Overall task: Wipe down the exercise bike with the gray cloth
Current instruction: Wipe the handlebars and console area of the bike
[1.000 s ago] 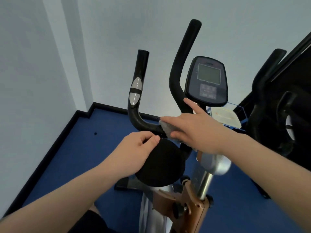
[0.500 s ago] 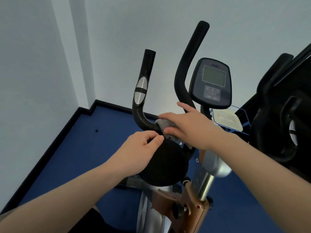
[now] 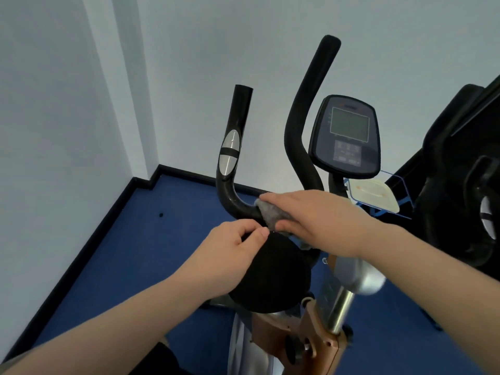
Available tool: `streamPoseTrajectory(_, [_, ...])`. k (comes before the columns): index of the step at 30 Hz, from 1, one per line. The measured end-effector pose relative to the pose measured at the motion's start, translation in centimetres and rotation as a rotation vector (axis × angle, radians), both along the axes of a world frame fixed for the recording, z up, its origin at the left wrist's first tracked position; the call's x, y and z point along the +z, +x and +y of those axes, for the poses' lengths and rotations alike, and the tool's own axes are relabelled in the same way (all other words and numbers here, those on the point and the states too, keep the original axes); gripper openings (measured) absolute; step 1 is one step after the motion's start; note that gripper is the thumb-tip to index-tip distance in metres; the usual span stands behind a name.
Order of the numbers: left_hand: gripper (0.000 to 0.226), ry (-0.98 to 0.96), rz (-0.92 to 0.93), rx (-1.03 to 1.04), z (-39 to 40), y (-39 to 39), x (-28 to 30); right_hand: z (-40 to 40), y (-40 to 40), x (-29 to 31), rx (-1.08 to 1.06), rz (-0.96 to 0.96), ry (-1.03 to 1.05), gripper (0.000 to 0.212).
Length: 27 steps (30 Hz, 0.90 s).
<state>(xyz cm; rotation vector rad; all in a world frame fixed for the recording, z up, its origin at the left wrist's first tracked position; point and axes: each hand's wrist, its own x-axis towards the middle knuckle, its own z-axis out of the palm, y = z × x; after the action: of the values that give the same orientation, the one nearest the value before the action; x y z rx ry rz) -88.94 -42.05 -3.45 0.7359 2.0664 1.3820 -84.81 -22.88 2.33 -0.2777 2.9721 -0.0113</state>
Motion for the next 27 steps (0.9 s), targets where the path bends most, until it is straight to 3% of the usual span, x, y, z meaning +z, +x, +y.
streamPoseTrajectory(3, [0.027,0.018,0.014,0.011,0.1,0.0,-0.1,-1.3,-1.3,-0.6,-0.024,0.040,-0.006,0.047])
streamPoseTrajectory(6, [0.027,0.042,-0.007,0.043,0.2,0.0,-0.2,-1.8,-2.6,-0.8,-0.074,-0.019,-0.112,0.043])
streamPoseTrajectory(11, [0.027,0.062,-0.018,0.047,0.1,-0.1,-0.4,-1.1,-2.4,-0.3,-0.093,-0.073,-0.100,0.042])
streamPoseTrajectory(15, [0.027,0.081,-0.050,0.082,0.1,0.1,-0.3,-2.7,-4.4,-0.6,-0.174,-0.154,-0.369,0.035])
streamPoseTrajectory(19, [0.023,0.104,-0.113,-0.001,-0.5,-0.1,-0.3,-1.3,-2.5,-0.6,-0.151,-0.135,-0.236,0.045])
streamPoseTrajectory(22, [0.023,0.206,-0.227,-0.052,-1.3,0.0,-0.6,-2.3,-3.6,-0.8,-0.194,-0.149,-0.301,0.033])
streamPoseTrajectory(24, [0.026,0.218,-0.148,-0.097,-2.1,-0.1,-0.9,-3.0,-4.4,-1.0,-0.243,-0.156,-0.454,0.024])
streamPoseTrajectory(27, [0.032,0.091,0.170,-0.145,-3.8,-1.7,-0.4,-2.5,-3.2,-1.3,-0.232,-0.077,-0.372,0.034])
